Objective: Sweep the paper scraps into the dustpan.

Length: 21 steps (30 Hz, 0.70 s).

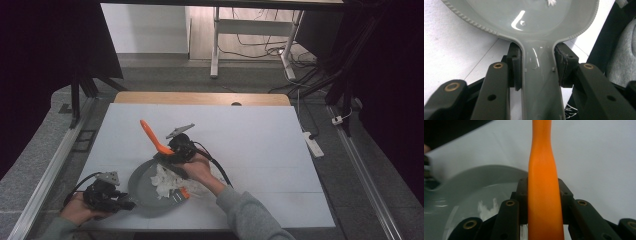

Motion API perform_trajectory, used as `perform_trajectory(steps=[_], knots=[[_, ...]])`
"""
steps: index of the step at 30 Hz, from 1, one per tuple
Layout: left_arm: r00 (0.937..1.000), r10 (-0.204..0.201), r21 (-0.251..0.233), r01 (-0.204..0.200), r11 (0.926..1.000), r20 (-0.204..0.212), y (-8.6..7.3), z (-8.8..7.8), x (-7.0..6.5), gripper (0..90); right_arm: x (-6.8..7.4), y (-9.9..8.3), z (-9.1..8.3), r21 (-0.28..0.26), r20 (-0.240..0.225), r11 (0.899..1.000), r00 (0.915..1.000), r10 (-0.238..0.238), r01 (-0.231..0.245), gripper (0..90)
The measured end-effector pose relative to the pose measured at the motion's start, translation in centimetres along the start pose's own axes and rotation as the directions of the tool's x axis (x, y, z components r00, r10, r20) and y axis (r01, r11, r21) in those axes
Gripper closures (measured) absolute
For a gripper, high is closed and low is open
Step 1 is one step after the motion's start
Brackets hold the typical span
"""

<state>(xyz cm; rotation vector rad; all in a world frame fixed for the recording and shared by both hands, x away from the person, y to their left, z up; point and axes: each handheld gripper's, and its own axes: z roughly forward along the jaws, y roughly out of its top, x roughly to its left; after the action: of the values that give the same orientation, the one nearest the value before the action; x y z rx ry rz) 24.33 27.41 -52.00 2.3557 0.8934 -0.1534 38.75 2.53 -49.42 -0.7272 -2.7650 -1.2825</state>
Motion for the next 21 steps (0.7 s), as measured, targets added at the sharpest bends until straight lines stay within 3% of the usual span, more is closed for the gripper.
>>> perform_trajectory(steps=[3,5,7,8,14,21], knots=[[1.0000,0.000,0.000,0.000,1.0000,0.000,0.0,0.0,0.0,61.3,0.6,0.3,-1.3,-0.049,0.017,0.998,0.9989,-0.044,0.045,70.1],[1.0000,0.000,0.000,0.000,1.0000,0.001,0.0,0.0,0.0,61.3,0.5,0.5,-2.7,-0.084,0.045,0.995,0.9979,-0.047,0.050,70.1],[1.0000,0.000,0.000,0.000,1.0000,0.001,0.0,0.0,0.0,61.3,0.2,0.6,-4.1,-0.112,0.090,0.992,0.9949,-0.045,0.055,70.1],[1.0000,0.000,0.000,0.000,1.0000,0.001,0.0,0.0,0.0,61.3,-0.3,0.3,-5.6,-0.134,0.136,0.989,0.9898,-0.044,0.062,70.1],[1.0000,-0.002,0.001,0.002,1.0000,0.000,0.0,0.0,-0.1,61.3,-0.9,-0.9,-8.1,-0.149,0.191,0.987,0.9811,-0.029,0.058,70.1],[1.0000,-0.002,0.002,0.002,1.0000,-0.001,0.0,0.0,-0.1,61.3,-2.0,-3.3,-11.3,-0.161,0.283,0.987,0.9587,0.026,0.021,70.1]])
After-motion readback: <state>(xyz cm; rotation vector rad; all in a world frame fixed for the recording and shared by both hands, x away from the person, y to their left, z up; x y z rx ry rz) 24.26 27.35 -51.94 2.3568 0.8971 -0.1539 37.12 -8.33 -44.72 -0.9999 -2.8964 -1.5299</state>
